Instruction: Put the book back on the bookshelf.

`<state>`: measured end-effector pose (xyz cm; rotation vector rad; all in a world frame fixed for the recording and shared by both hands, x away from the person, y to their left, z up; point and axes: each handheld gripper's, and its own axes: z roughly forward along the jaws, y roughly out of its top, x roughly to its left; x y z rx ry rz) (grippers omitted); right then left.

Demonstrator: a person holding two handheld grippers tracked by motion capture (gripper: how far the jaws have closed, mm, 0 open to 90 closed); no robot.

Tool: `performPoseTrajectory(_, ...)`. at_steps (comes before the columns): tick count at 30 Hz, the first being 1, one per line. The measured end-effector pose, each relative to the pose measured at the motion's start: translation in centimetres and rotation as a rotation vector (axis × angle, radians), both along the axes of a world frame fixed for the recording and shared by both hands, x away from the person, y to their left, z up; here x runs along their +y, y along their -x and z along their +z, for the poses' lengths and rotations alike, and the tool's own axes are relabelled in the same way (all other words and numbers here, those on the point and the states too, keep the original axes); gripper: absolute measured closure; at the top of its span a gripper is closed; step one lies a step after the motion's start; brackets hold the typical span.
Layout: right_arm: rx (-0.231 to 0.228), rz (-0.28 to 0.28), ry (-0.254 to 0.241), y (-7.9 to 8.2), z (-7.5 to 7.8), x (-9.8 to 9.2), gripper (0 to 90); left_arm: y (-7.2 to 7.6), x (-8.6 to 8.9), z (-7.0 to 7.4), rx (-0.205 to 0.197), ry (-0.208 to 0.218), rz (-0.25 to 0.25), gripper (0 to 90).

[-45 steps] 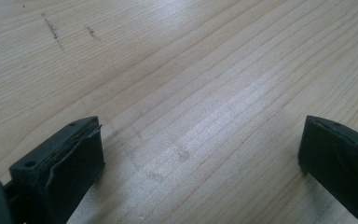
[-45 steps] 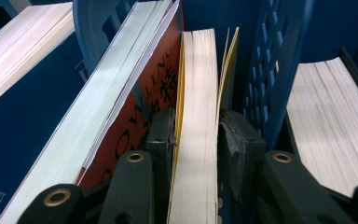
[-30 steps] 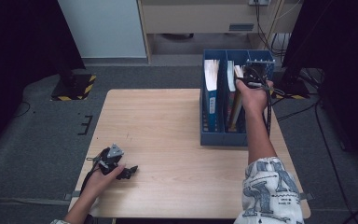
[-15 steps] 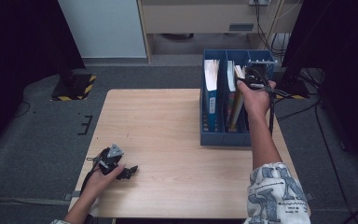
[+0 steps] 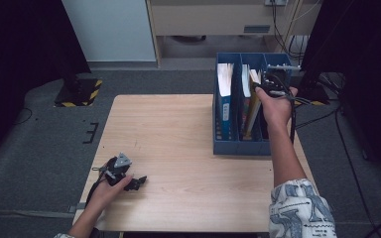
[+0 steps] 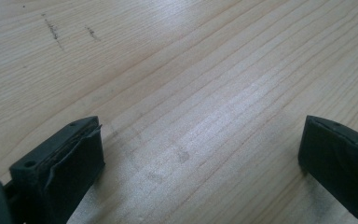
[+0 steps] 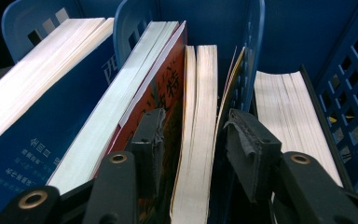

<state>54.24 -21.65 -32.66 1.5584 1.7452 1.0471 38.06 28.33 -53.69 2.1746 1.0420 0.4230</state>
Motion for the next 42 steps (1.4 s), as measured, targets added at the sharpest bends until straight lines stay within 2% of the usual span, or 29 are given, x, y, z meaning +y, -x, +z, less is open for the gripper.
performPoseTrajectory(9,-0.003,-0.002,-0.013,0.2,0.1,-0.2,54.3,0.0,0.0,0.0,0.000,0.000,0.000,0.0)
performPoseTrajectory(13,0.002,0.002,-0.017,0.3,0.1,-0.3,48.8,0.0,0.0,0.0,0.000,0.000,0.000,0.0)
performPoseTrajectory(33,-0.037,0.000,-0.040,1.5,1.1,-1.2,41.6,0.0,0.0,0.0,0.000,0.000,0.001,0.0)
performPoseTrajectory(42,-0.045,0.018,-0.056,2.2,1.5,-1.4,30.3,0.0,0.0,0.0,0.000,0.000,0.002,0.0)
